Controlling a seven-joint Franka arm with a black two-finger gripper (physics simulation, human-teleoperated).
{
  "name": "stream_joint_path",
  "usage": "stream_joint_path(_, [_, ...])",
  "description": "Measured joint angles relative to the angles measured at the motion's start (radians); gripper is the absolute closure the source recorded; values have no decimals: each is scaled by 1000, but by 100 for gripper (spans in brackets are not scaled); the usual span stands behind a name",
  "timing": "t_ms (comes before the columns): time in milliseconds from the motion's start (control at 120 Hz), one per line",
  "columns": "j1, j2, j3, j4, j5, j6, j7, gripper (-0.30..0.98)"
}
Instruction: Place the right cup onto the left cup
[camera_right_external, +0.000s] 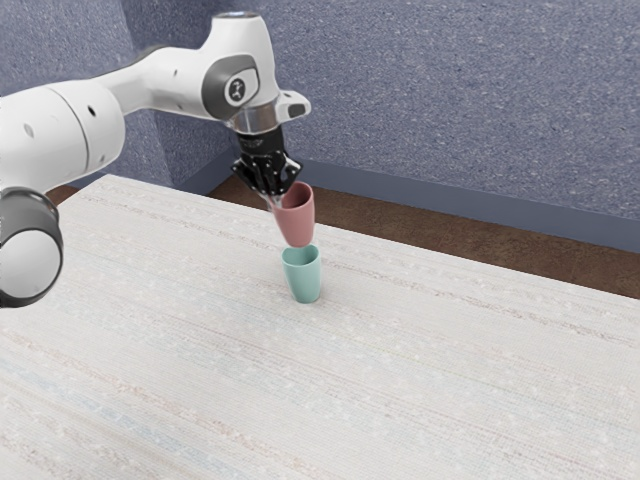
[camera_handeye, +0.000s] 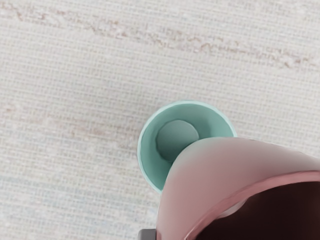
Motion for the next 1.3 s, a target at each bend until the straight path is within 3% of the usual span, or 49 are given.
stream_joint_path(1300, [7, 91, 8, 34, 6, 31, 5, 79])
